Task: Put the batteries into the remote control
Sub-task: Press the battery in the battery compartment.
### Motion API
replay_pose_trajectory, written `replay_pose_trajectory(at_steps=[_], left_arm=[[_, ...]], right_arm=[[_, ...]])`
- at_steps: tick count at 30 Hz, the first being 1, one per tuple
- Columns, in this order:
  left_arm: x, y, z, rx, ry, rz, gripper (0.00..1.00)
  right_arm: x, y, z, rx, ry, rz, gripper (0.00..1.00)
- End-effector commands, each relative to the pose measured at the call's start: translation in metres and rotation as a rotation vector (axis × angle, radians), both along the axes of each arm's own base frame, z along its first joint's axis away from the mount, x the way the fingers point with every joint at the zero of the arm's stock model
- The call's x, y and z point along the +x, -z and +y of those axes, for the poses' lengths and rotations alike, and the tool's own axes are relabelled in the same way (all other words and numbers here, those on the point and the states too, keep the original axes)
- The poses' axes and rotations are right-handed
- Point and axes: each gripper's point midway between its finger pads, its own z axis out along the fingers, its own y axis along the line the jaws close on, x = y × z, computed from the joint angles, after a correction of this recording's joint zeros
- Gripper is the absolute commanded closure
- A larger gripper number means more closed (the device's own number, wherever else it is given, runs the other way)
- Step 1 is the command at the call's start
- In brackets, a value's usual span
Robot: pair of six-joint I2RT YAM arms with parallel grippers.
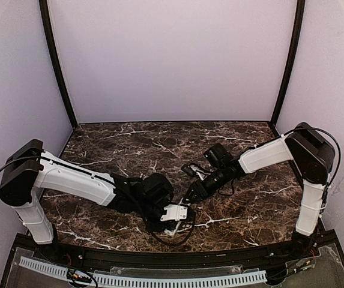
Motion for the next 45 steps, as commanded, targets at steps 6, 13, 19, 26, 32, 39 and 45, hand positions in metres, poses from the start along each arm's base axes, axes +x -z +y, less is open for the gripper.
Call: replay_pose_trajectory(at_steps=[6,13,19,26,32,39,45], left_arm=[[-0.011,0.023,0.028,0.154,0.049,0.009,0.68],[0.013,0.001,0.016,0.094,-0.034,-0.079,0.63],[0.027,-0.040,0.004,-0.043,-0.099,-0.077,0.61],[0.040,-0.046,0.007,-0.091,-0.167,-0.083,0.63],[0.040,-0.038,0.001,-0.079,-0.161,-0.066,0.63],[0.038,-0.021,0.001,-0.034,-0.140,-0.046,0.63],[0.036,-0.011,0.000,-0.014,-0.132,-0.028,0.63]], right_arm=[[-0.004,0.013,-0.012,-0.054,0.018,0.025,0.51],[-0.004,0.012,-0.012,-0.050,0.018,0.023,0.51],[0.000,0.009,-0.012,-0.047,0.025,0.015,0.51],[0.002,0.006,-0.013,-0.043,0.028,0.012,0.51],[0.003,0.007,-0.014,-0.047,0.032,0.014,0.51],[0.005,0.007,-0.017,-0.047,0.037,0.014,0.51],[0.005,0.007,-0.018,-0.047,0.038,0.015,0.51]])
